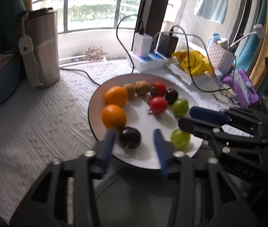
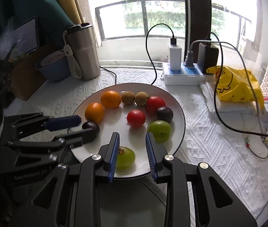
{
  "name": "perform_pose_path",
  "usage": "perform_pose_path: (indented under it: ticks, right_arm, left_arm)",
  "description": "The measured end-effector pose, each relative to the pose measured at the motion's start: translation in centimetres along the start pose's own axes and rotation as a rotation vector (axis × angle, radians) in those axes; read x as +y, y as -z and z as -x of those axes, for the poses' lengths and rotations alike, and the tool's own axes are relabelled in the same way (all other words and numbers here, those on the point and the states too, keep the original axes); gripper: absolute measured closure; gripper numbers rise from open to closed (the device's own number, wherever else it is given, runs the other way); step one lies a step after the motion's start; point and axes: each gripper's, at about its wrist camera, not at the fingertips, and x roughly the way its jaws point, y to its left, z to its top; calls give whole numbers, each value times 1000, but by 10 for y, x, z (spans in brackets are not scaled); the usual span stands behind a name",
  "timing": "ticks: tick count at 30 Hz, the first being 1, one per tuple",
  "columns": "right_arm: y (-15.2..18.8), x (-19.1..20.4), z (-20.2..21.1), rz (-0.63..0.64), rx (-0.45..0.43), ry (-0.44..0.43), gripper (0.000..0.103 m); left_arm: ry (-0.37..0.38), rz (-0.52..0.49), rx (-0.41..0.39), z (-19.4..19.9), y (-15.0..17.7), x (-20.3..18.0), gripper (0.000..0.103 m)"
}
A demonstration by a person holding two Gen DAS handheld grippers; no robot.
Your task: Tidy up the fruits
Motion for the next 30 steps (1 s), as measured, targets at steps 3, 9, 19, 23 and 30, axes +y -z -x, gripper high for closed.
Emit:
perform_pose_path:
  ticks: [3, 9, 19, 23, 30]
  right_arm:
    - [-1, 6, 11, 8, -13, 16, 70]
    - [1, 12, 30, 5, -28, 42, 69]
    - [13, 33, 64, 16, -43, 95, 68]
    - [19, 41, 77, 20, -56, 107, 68]
    - [32, 56, 100, 28, -81, 119, 67]
  left_arm:
    - [-19, -4, -29, 13, 1, -2, 56]
    - [-31, -14, -84, 41, 6, -8, 55]
    - [-33, -16, -172, 86, 26, -14, 14]
    - [-36, -16, -193, 101, 35, -15, 14]
    - [-59, -20, -228, 129, 56, -18, 13]
